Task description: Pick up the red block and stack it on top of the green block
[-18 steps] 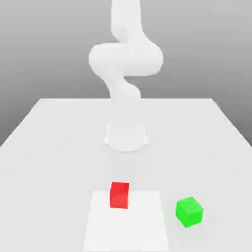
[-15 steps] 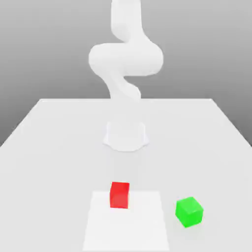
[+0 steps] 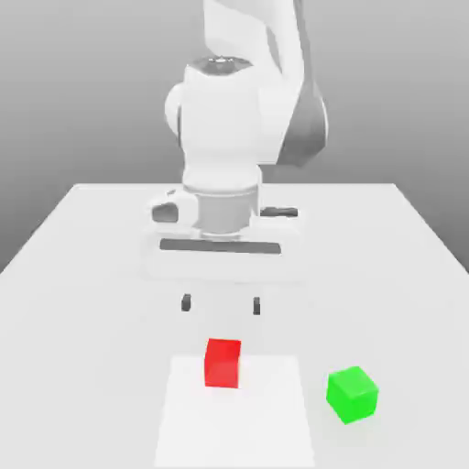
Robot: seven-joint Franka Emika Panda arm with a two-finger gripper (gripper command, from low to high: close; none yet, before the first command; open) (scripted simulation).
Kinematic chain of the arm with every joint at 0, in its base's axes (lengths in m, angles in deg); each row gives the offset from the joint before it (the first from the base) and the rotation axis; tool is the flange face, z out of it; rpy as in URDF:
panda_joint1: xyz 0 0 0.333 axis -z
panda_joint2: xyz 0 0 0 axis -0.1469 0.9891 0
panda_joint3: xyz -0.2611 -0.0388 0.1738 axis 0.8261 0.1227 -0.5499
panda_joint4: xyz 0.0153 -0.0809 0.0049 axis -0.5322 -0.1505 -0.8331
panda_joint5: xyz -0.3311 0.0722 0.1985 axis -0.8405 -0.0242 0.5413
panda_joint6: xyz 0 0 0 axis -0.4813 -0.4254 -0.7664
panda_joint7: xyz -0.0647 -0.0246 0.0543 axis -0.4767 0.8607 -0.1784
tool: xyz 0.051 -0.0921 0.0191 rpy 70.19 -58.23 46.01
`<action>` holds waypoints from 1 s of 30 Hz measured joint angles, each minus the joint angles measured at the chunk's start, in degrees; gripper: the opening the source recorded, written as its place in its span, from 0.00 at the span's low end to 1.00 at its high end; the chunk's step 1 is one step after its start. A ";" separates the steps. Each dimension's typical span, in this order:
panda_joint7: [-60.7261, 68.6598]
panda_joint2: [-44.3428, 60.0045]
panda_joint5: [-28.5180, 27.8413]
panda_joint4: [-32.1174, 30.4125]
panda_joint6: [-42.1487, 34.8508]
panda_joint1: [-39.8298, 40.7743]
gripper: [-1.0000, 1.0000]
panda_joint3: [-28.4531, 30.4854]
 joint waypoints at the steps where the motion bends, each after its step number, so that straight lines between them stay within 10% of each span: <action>1: 0.06 2.62 0.12 -0.22 2.10 0.06 0.50 -0.03; 6: 0.41 13.52 0.65 0.74 11.32 0.37 0.50 -0.44; 7: 0.45 14.87 0.71 0.92 12.47 0.42 0.00 -0.51; 21: -0.04 1.69 0.05 -0.95 1.16 0.23 0.00 -0.20; 30: -7.03 5.52 -0.28 12.81 -8.77 -21.68 0.00 -7.68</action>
